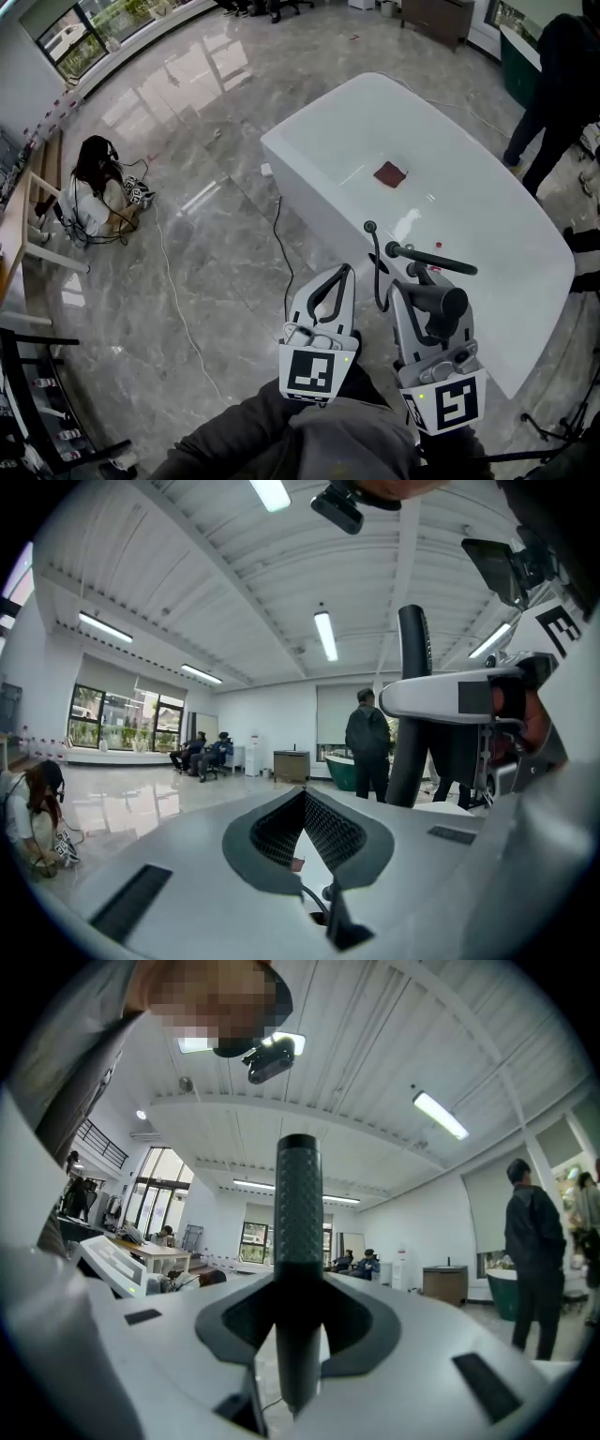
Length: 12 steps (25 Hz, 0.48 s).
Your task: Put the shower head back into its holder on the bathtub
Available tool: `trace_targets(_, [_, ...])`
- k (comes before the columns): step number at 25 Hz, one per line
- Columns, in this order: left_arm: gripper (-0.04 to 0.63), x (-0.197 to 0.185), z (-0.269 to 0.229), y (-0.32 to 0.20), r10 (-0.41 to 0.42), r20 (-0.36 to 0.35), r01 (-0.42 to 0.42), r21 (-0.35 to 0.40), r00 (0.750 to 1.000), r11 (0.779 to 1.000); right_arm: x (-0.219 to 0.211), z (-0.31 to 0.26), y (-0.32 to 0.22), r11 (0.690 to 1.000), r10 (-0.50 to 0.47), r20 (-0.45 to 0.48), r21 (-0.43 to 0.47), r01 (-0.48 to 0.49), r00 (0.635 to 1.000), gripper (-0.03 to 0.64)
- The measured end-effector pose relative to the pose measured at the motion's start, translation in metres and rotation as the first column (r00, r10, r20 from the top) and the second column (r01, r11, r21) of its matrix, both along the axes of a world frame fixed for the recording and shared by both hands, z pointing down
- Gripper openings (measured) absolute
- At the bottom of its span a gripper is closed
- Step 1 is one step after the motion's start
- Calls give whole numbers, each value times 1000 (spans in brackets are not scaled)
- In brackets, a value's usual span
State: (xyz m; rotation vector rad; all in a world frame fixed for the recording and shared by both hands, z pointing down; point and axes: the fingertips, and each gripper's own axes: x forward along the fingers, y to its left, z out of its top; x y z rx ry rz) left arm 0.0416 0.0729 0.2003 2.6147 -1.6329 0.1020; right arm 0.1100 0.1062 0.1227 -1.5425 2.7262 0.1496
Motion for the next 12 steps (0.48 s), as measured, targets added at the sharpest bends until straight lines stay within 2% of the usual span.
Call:
trace_targets(8, [3, 6, -3, -49, -69, -1, 69, 7, 998, 998, 7, -13, -49, 997, -69, 14, 35, 68, 998, 129])
trace_targets(12, [3, 4, -9, -65, -79, -5, 79, 8, 997, 997, 4, -26, -66, 995, -81, 14, 53, 80, 997, 129])
